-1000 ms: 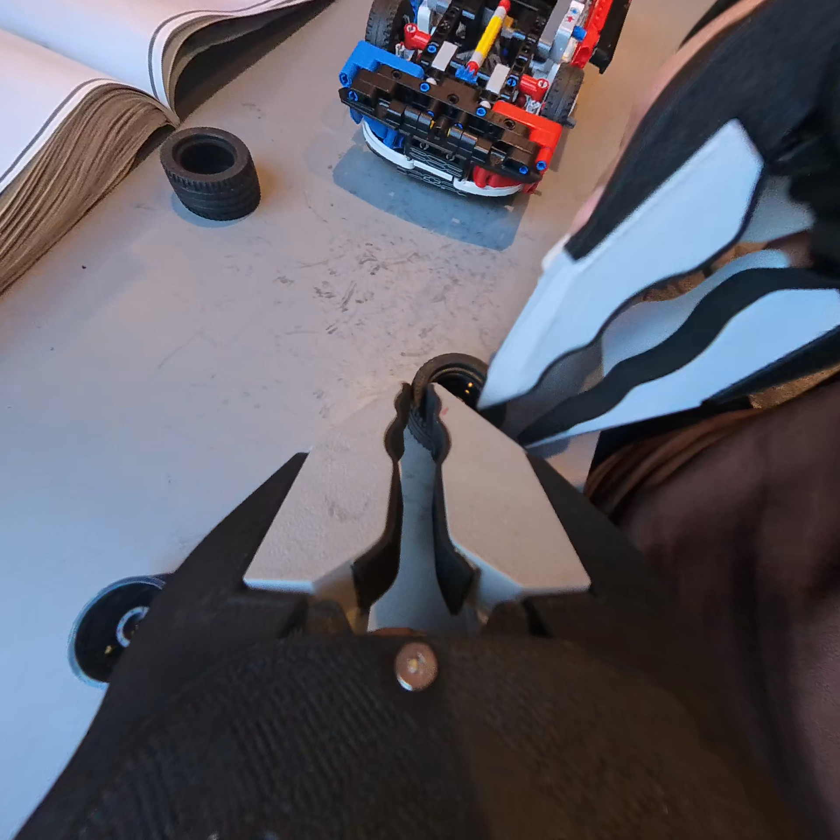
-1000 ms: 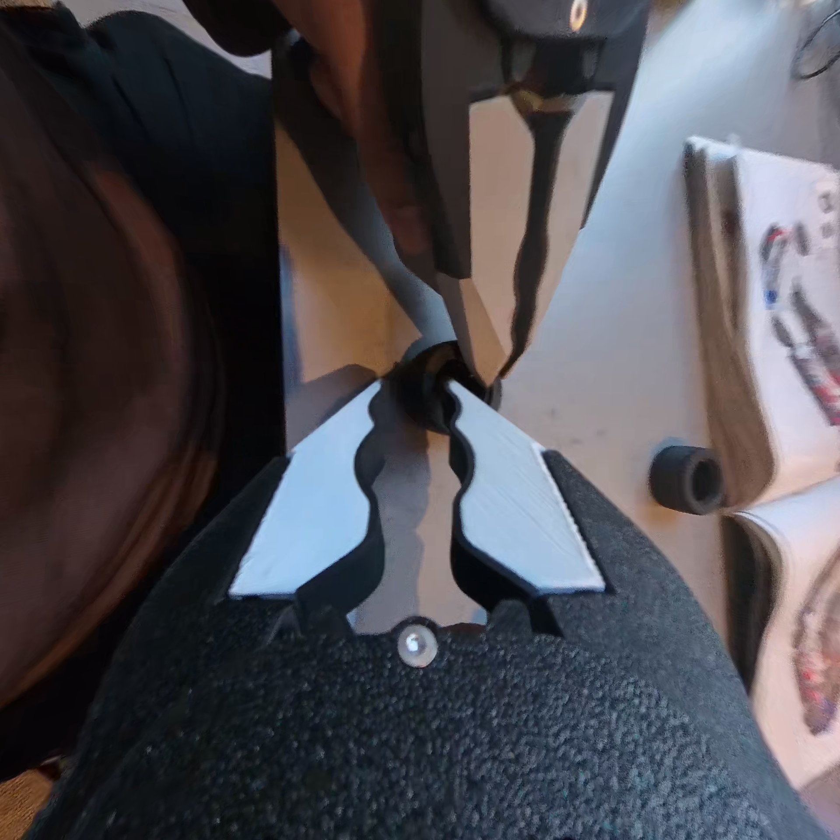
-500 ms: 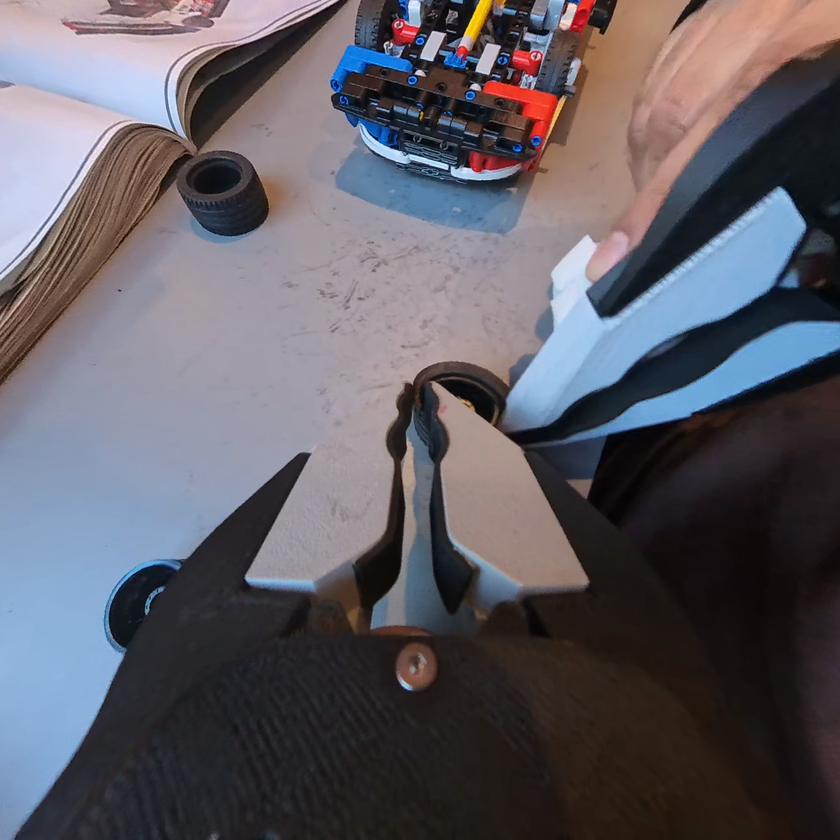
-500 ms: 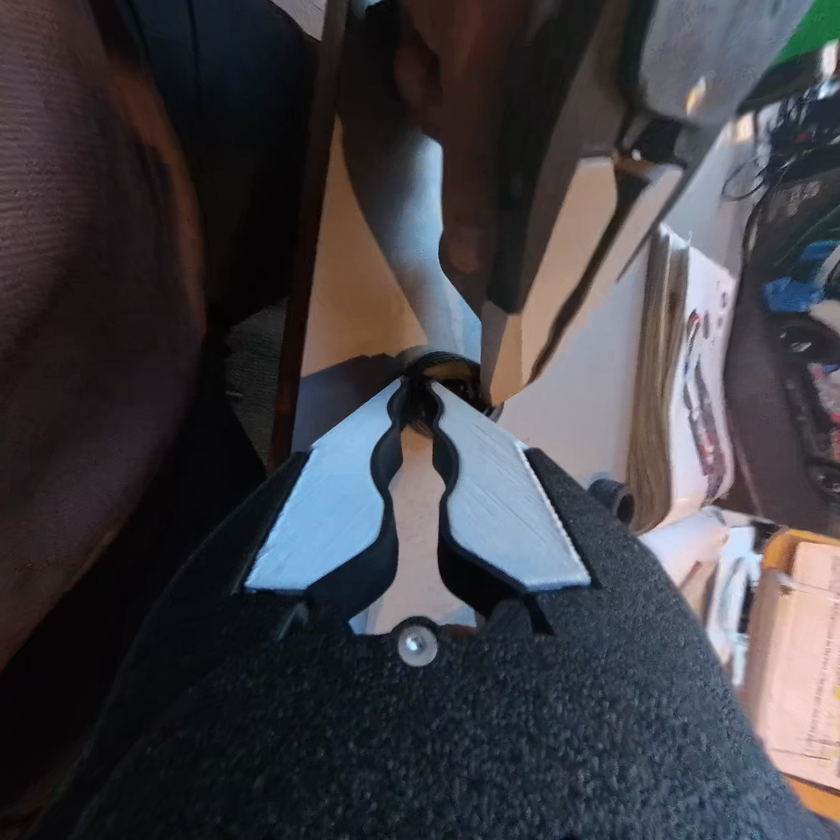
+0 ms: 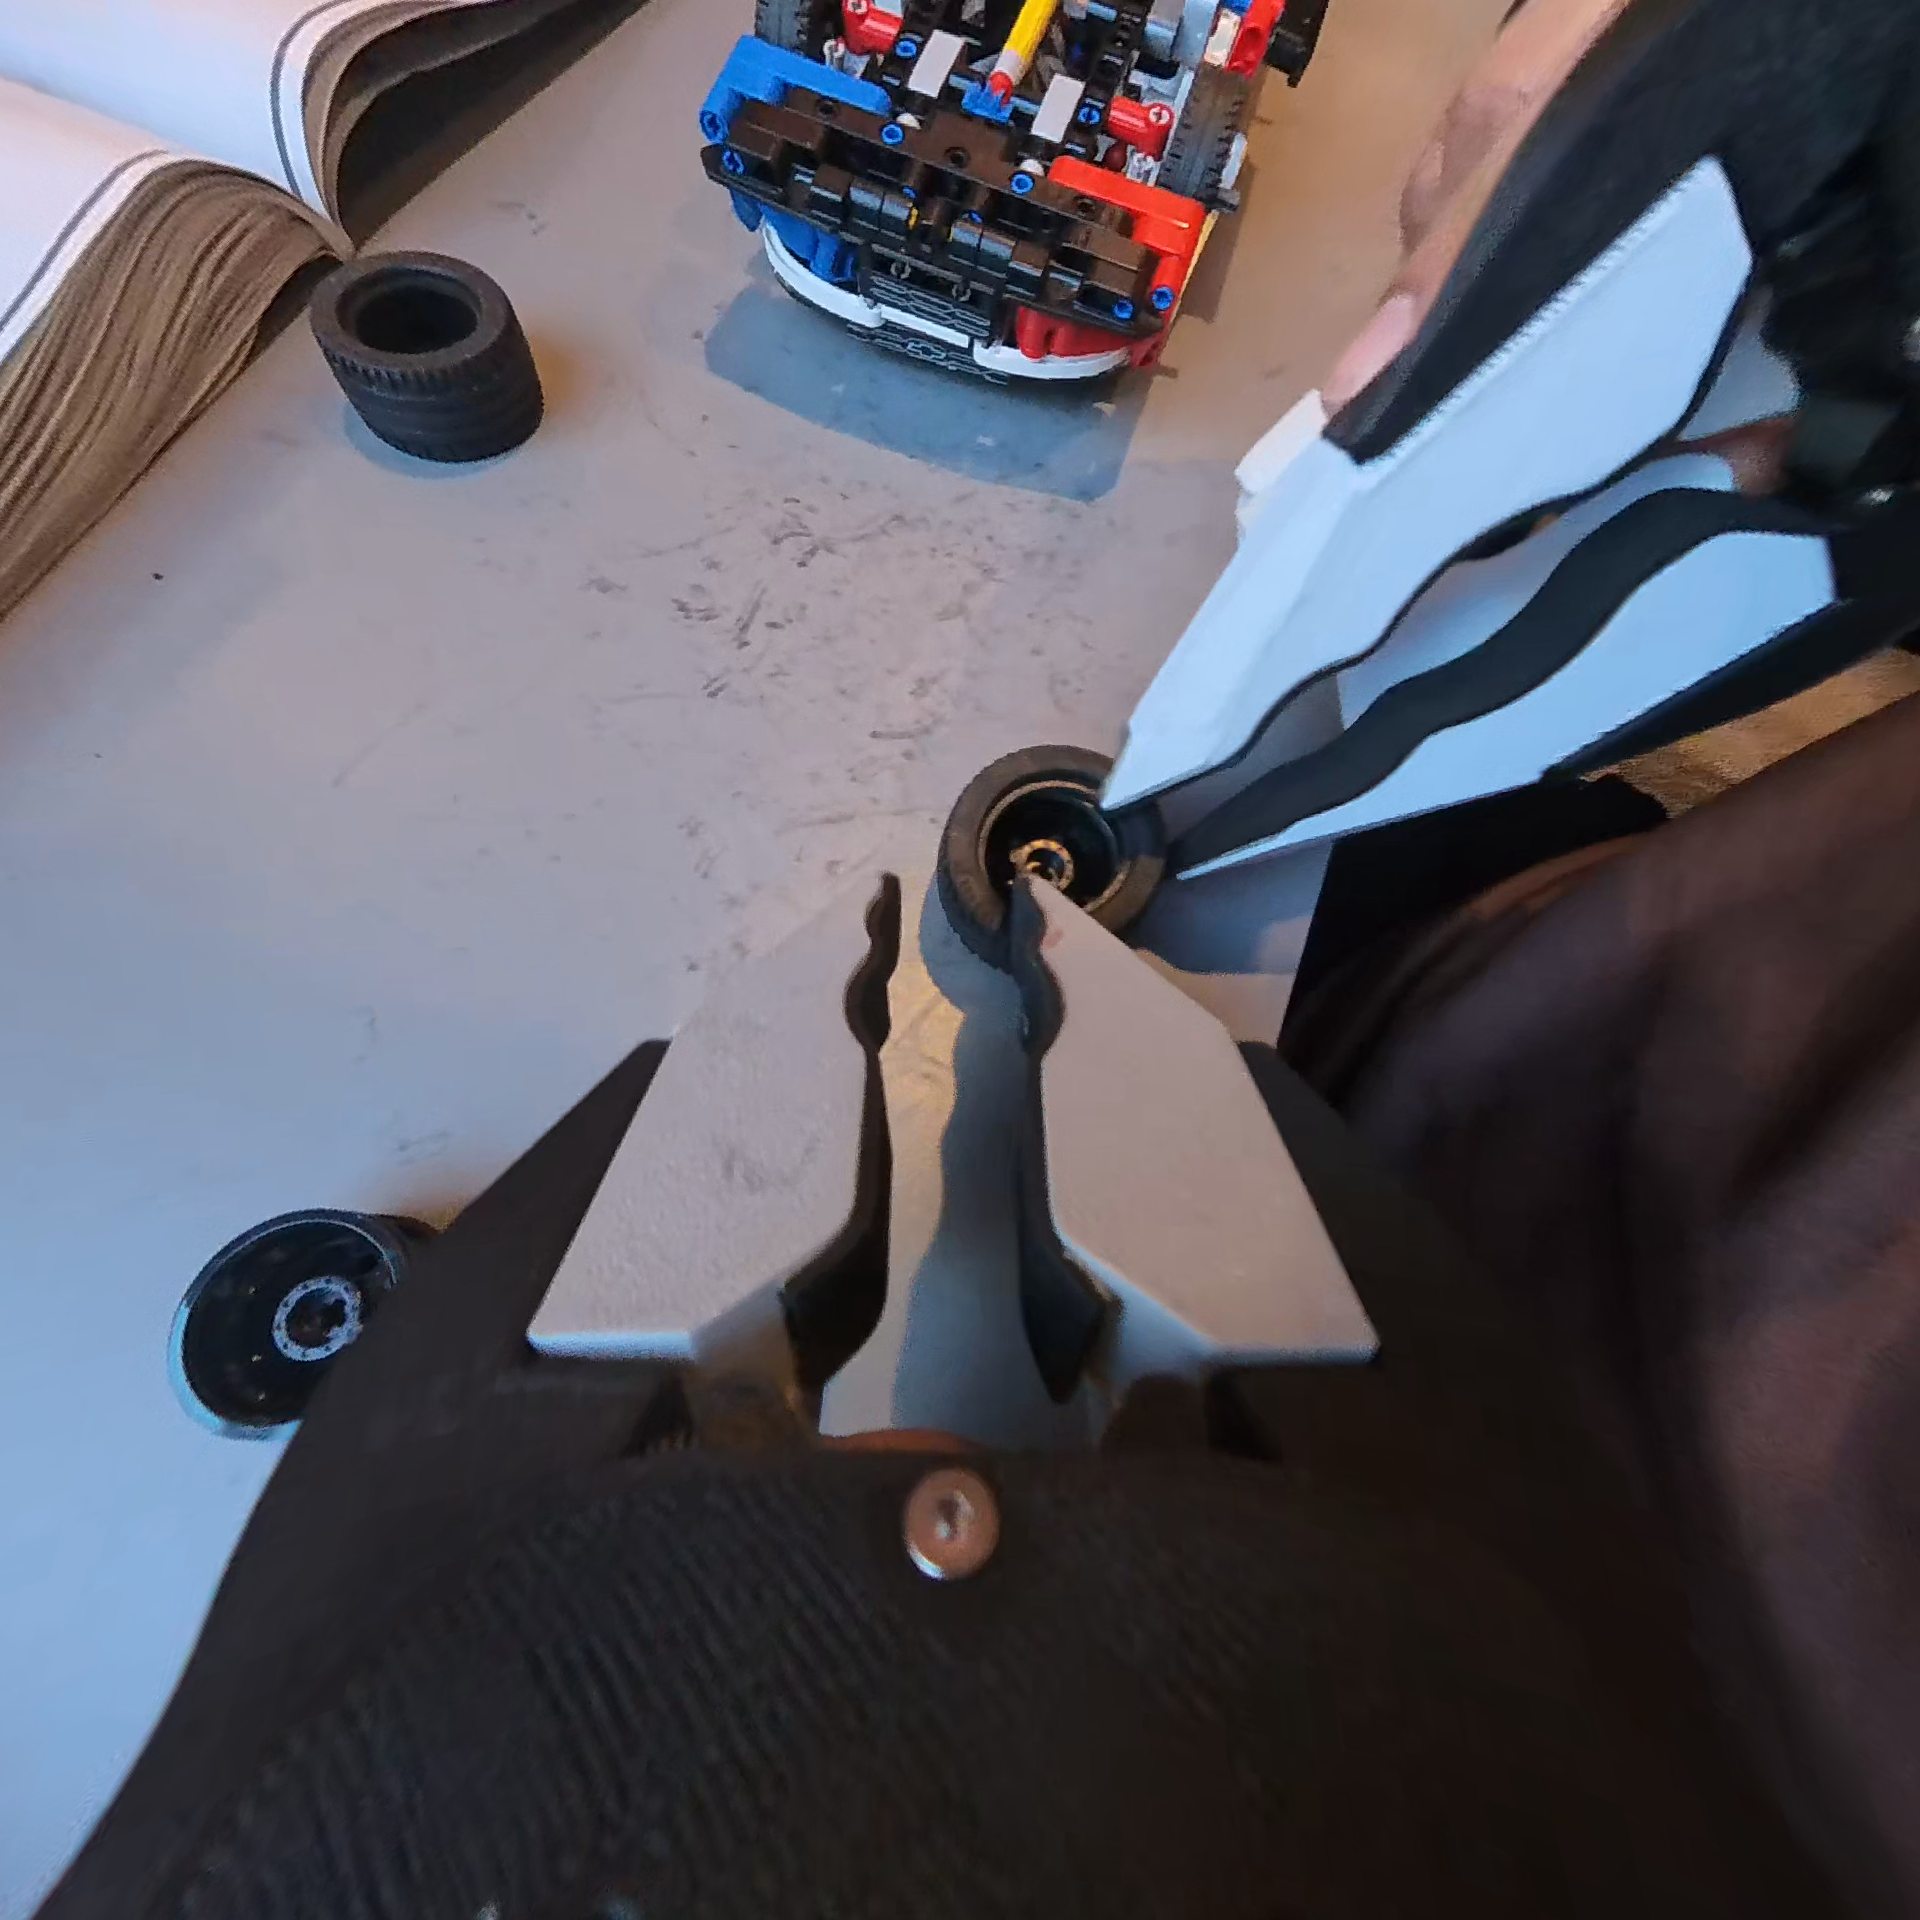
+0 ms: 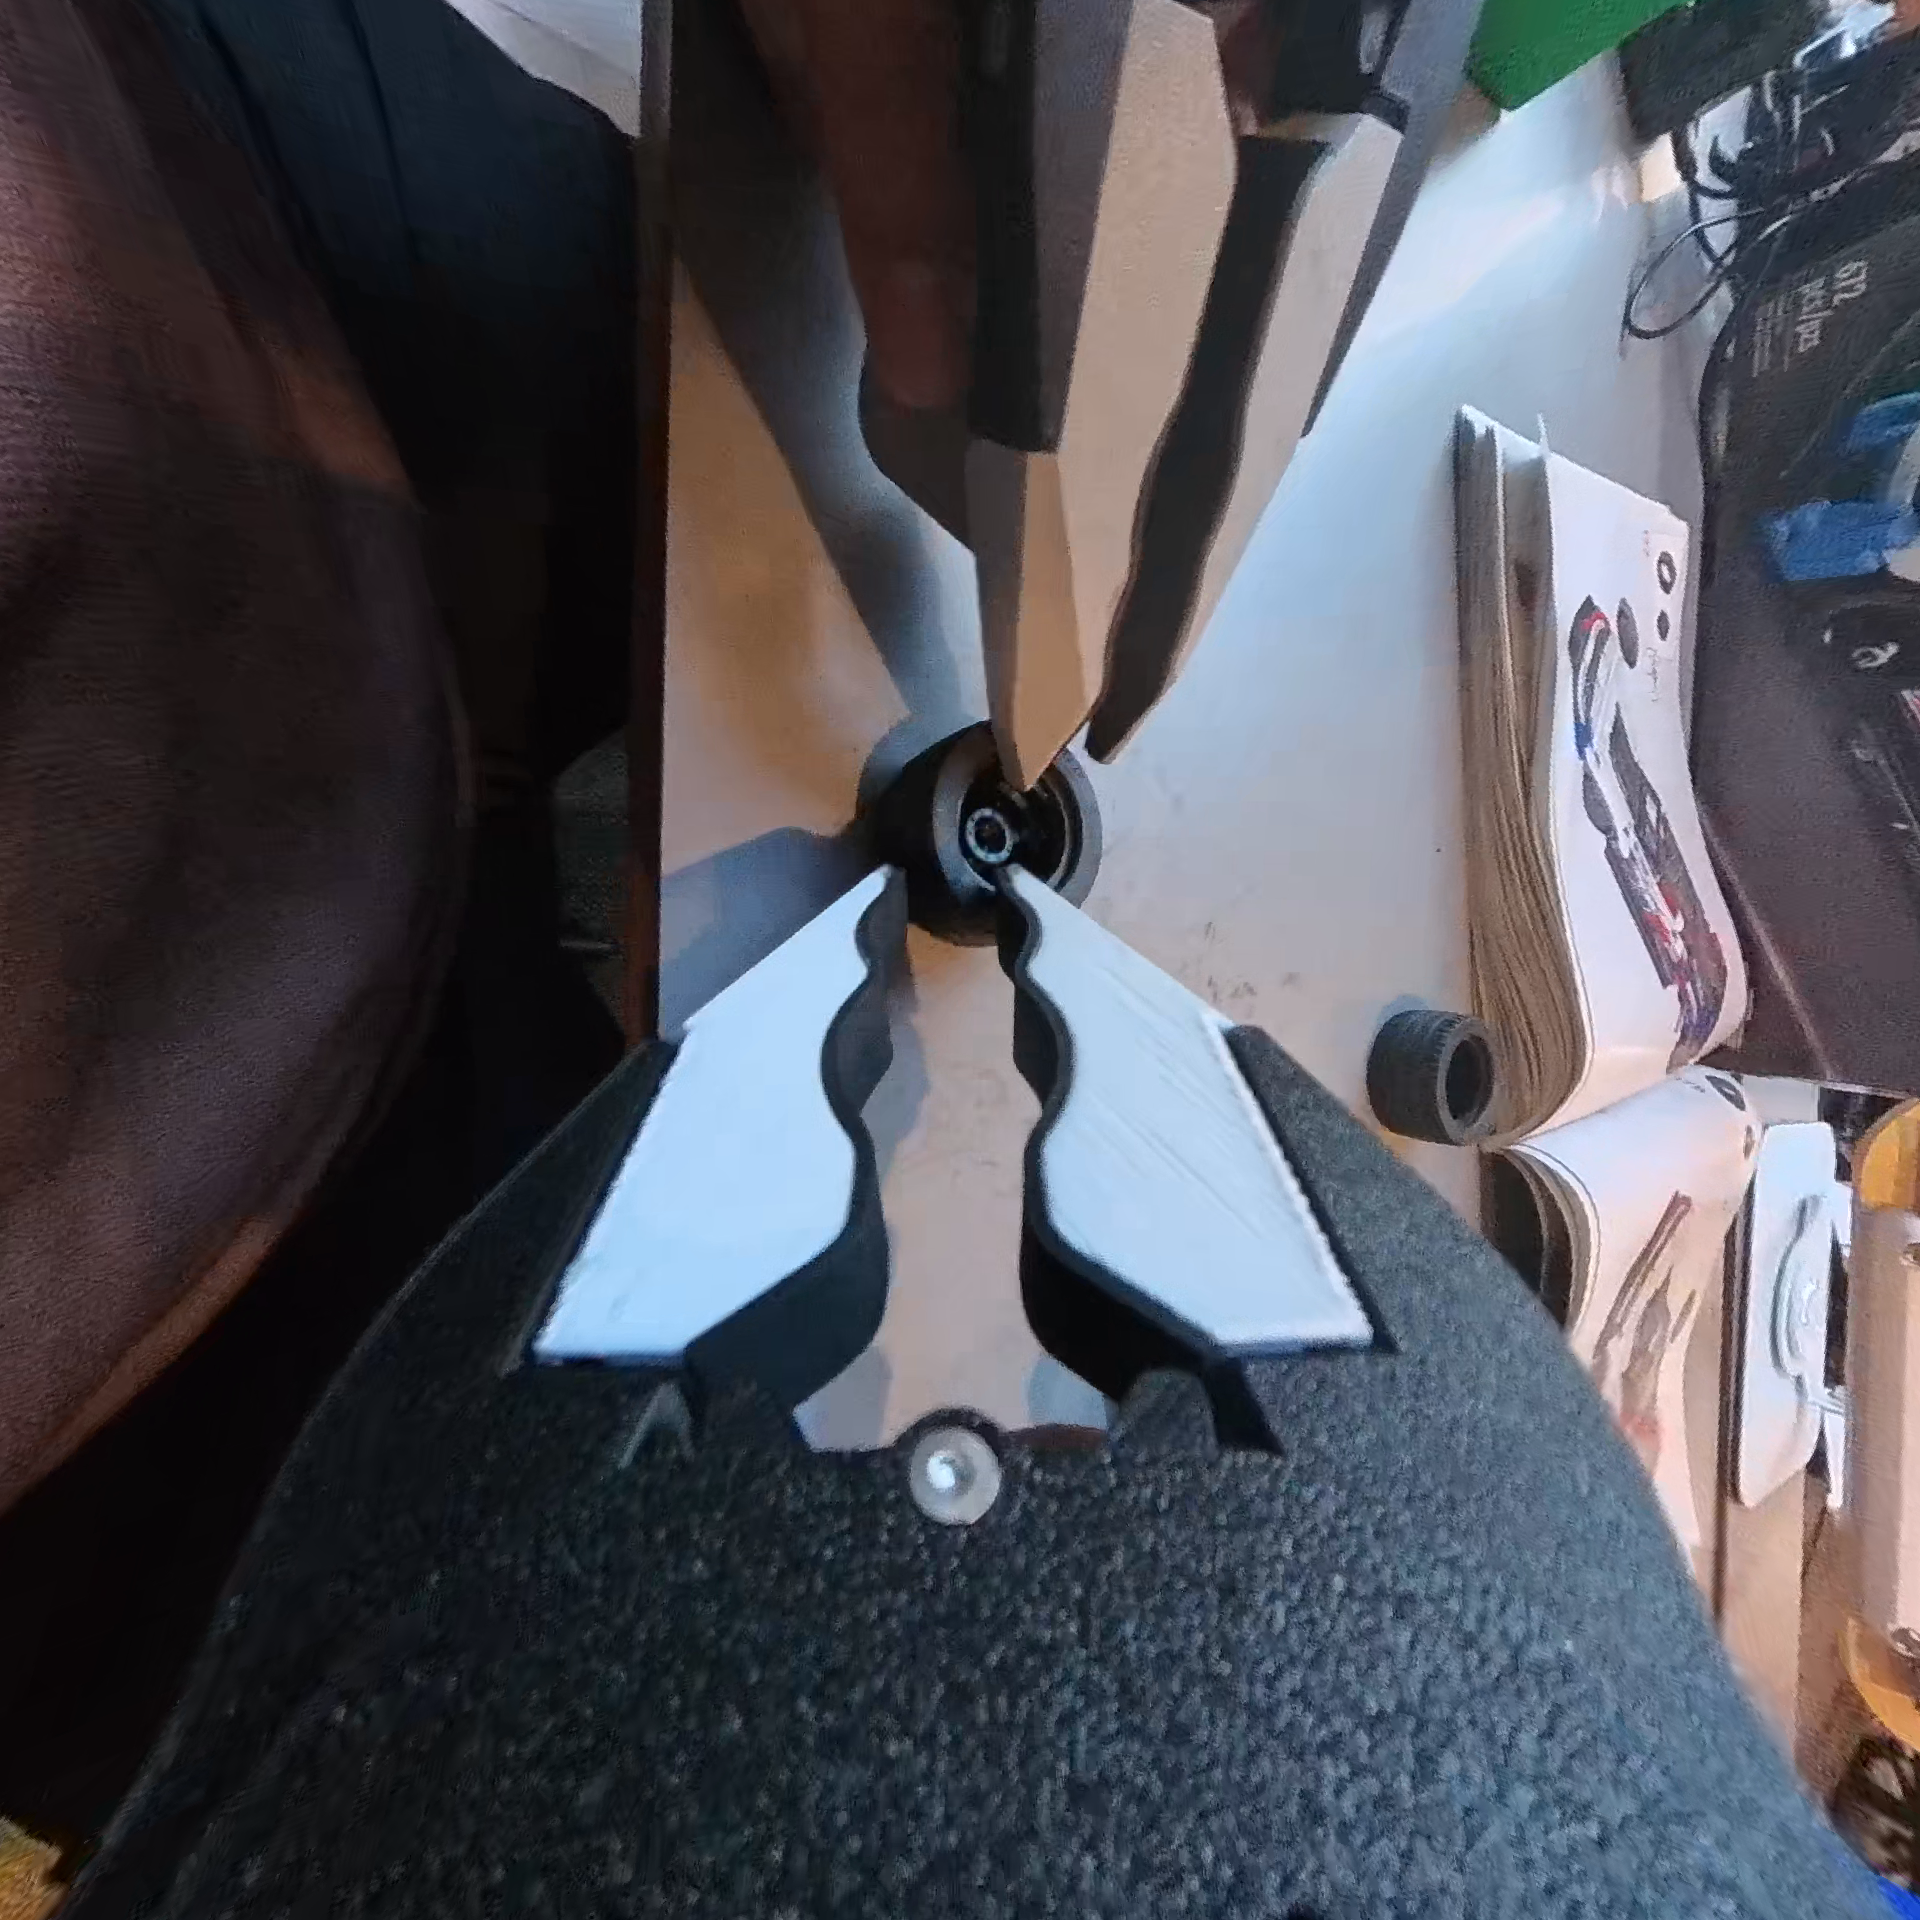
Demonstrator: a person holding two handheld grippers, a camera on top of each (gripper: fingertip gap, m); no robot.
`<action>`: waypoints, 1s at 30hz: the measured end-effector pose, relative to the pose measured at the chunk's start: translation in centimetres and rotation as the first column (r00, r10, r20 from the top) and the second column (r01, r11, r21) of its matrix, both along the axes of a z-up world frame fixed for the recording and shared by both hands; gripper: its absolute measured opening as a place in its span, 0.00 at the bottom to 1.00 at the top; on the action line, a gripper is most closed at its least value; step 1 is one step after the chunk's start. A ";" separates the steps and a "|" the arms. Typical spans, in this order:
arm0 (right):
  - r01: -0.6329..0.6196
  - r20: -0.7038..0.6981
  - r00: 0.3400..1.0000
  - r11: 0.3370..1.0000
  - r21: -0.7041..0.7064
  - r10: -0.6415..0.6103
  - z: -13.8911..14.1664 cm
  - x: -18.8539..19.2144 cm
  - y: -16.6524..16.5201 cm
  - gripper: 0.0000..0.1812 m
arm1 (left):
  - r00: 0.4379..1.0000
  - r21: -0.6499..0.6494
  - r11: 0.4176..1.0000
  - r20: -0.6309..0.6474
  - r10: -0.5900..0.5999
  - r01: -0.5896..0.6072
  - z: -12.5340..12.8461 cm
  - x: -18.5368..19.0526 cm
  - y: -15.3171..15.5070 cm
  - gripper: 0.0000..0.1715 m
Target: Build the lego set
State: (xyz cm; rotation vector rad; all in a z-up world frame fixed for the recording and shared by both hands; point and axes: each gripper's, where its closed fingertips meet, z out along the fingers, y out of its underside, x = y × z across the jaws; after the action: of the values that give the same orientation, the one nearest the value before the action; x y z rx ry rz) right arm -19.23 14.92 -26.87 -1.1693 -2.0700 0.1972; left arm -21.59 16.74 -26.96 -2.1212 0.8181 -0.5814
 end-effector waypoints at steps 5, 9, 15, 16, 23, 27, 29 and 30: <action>0.006 -0.003 1.000 0.999 -0.043 -0.006 -0.1 0.1 0.1 0.09 | 1.000 -0.021 0.999 0.015 -0.023 0.024 0.1 0.5 -0.1 0.04; 0.069 -0.025 0.997 0.978 -0.199 -0.075 0.5 0.4 0.1 0.13 | 1.000 -0.014 1.000 -0.004 -0.008 0.008 0.1 0.4 0.0 0.05; 0.055 -0.047 0.997 0.968 -0.244 -0.068 0.7 0.7 -0.7 0.13 | 0.998 -0.056 0.997 0.031 0.049 -0.047 0.7 -0.9 -0.4 0.12; 0.036 -0.046 0.998 0.972 -0.233 -0.048 0.6 0.5 -1.0 0.13 | 0.998 -0.068 0.997 0.041 0.044 -0.042 0.7 -0.8 -0.6 0.12; -0.125 0.068 0.990 0.992 0.008 0.124 -0.6 -0.5 -0.4 0.13 | 0.998 -0.136 0.990 0.054 0.046 -0.038 -0.4 -0.4 -1.0 0.09; -0.224 0.159 0.965 0.971 0.083 0.209 -1.0 -1.0 -0.4 0.12 | 0.999 -0.062 0.998 0.031 0.006 -0.004 -0.3 -0.1 -0.8 0.05; -0.268 0.189 0.952 0.954 0.134 0.241 -1.2 -1.4 -0.5 0.12 | 0.998 -0.092 0.996 0.067 0.020 -0.014 -0.3 0.1 -0.6 0.04; -0.280 0.185 0.949 0.953 0.116 0.256 -1.2 -1.5 -0.9 0.07 | 0.996 -0.104 0.994 0.081 0.026 -0.017 -0.3 0.0 -0.4 0.04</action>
State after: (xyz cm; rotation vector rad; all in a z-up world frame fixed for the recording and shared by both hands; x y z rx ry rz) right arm -20.68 14.04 -28.12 -0.8398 -2.3495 0.0801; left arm -21.60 16.32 -27.23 -2.1816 0.7322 -0.7085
